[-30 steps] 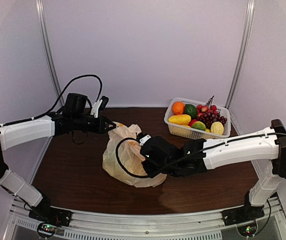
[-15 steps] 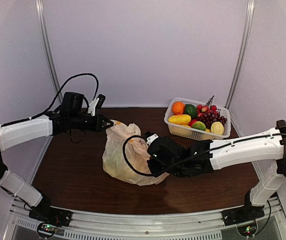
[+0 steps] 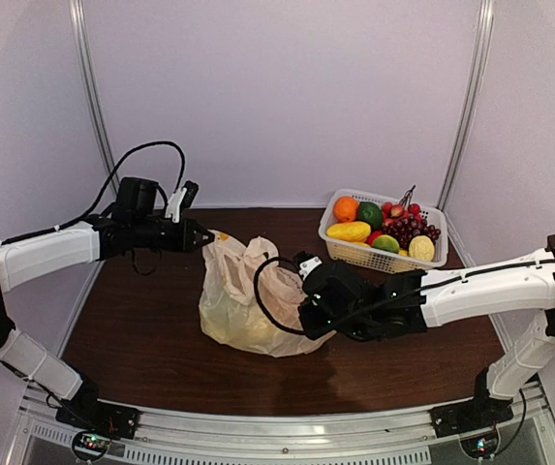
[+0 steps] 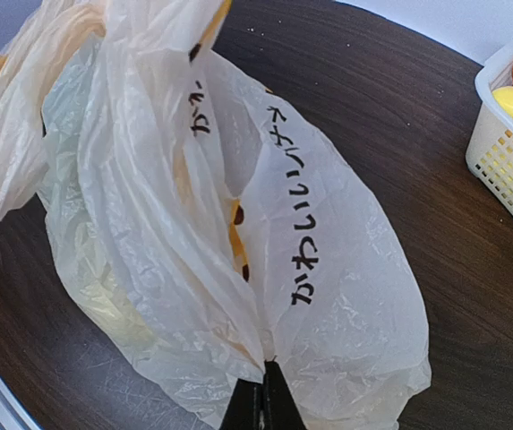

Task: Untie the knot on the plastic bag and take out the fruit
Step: Untie the bag handles from the takeout bag, then pick up the bag handles from the takeout bag, then adjust the takeout bag at the center of the board.

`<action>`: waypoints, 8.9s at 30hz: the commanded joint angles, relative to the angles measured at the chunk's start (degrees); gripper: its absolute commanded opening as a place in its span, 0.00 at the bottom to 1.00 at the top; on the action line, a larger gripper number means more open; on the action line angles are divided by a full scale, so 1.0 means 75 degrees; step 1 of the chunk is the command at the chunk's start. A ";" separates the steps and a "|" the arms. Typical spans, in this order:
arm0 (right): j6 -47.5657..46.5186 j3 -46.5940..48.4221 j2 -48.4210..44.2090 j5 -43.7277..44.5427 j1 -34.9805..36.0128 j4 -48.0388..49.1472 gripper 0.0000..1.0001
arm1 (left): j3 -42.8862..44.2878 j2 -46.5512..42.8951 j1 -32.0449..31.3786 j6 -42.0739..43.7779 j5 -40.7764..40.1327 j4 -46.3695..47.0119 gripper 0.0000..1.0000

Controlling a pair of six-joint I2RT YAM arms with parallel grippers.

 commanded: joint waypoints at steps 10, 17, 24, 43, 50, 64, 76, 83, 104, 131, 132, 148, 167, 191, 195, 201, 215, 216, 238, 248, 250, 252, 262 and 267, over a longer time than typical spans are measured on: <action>0.0122 -0.0501 -0.0413 -0.0427 -0.0263 0.0030 0.00 | 0.0076 -0.0104 0.0373 0.0009 -0.0062 0.0290 0.00; 0.0062 -0.0446 -0.0497 -0.0581 -0.0305 0.0391 0.00 | 0.0228 -0.0043 0.0370 0.0175 0.0470 0.0248 0.41; 0.0312 -0.0432 -0.0753 -0.0709 -0.0543 0.0829 0.00 | 0.0088 -0.1252 0.0121 0.1231 -0.0488 0.0252 0.74; 0.0343 -0.0280 -0.0951 -0.1332 -0.1050 0.1294 0.00 | -0.0168 -0.1899 -0.3682 0.5912 -0.2587 -0.1787 0.81; 0.0316 -0.0167 -0.0878 -0.1496 -0.1087 0.1413 0.00 | -0.0412 -0.1710 -0.4252 0.6286 -0.4022 -0.1700 0.87; 0.0380 -0.0226 -0.0944 -0.1673 -0.1115 0.1496 0.00 | -0.0675 -0.1417 -0.4880 0.6609 -0.6492 -0.1195 0.45; 0.0954 -0.0634 -0.1493 -0.1283 -0.1305 0.1540 0.00 | -0.0578 -0.1387 -0.4880 0.6492 -0.7483 -0.0914 0.00; 0.2044 -0.1890 -0.2564 -0.0870 -0.2101 0.1817 0.04 | -0.0926 -0.2934 -0.4778 0.6411 -0.7434 0.0005 0.00; -0.0753 0.1891 -0.1929 -0.1453 -0.2517 -0.2060 0.81 | -0.0999 -0.3607 -0.4747 0.6047 -0.5083 -0.0350 0.00; -0.1491 0.5065 0.1919 -0.3271 -0.2526 -0.2282 0.45 | -0.0964 -0.3453 -0.4739 0.5935 -0.5102 -0.0368 0.00; -0.1469 0.5071 0.1941 -0.3239 -0.2530 -0.2224 0.39 | -0.0975 -0.3451 -0.4738 0.5925 -0.5103 -0.0355 0.00; -0.1454 0.7205 -0.0049 -0.2422 -0.4058 -0.2210 0.00 | 0.1912 -0.2940 -0.2056 0.6240 -0.2968 -0.0963 0.00; -0.0381 0.0459 -0.3039 -0.4255 -0.3597 0.0686 0.00 | 0.0550 -0.3168 -0.2050 0.4843 -0.2014 -0.1363 0.67; -0.0554 -0.0117 -0.3135 -0.3377 -0.3460 0.0771 0.00 | 0.0021 -0.3979 -0.2055 -0.3547 -0.1266 -0.0838 0.96; -0.0599 -0.0091 -0.3109 -0.3396 -0.3460 0.0800 0.00 | -0.0072 -0.3683 -0.2078 -0.3602 -0.1014 -0.0815 0.98; -0.0670 -0.0103 -0.3099 -0.3442 -0.3464 0.0797 0.00 | -0.0212 -0.3494 -0.2377 -0.2252 -0.1418 -0.0209 0.98; -0.0688 -0.0126 -0.3005 -0.3526 -0.3459 0.0769 0.00 | 0.0558 -0.2722 -0.2953 -0.0439 -0.2404 -0.0834 0.98; -0.0691 -0.0120 -0.3003 -0.3518 -0.3464 0.0769 0.00 | 0.0583 -0.2675 -0.3012 -0.0371 -0.2471 -0.0862 0.98; -0.0498 0.1584 -0.1669 -0.2994 -0.3456 0.0560 0.00 | 0.1397 -0.1987 -0.1517 0.0159 -0.2046 -0.1609 0.00; -0.1181 0.6274 0.1135 -0.3747 -0.3695 0.0037 0.00 | 0.4651 -0.0626 0.0548 0.1453 -0.0346 -0.1760 0.00; -0.1382 0.6586 0.1311 -0.4246 -0.3752 0.0282 0.00 | 0.4736 -0.0698 0.0580 0.1856 -0.0097 -0.1734 0.00; -0.1634 0.6375 0.1246 -0.4774 -0.3762 0.0651 0.00 | 0.4338 -0.1043 0.0581 0.2071 0.0443 -0.1506 0.00; -0.1256 0.0355 -0.0833 -0.5810 -0.3459 0.2668 0.00 | -0.0896 -0.3765 0.0190 0.1131 0.2521 -0.0831 0.00; -0.0824 -0.1319 -0.1629 -0.5552 -0.3413 0.2706 0.00 | -0.1451 -0.4262 -0.0278 0.0622 0.2967 -0.1563 0.00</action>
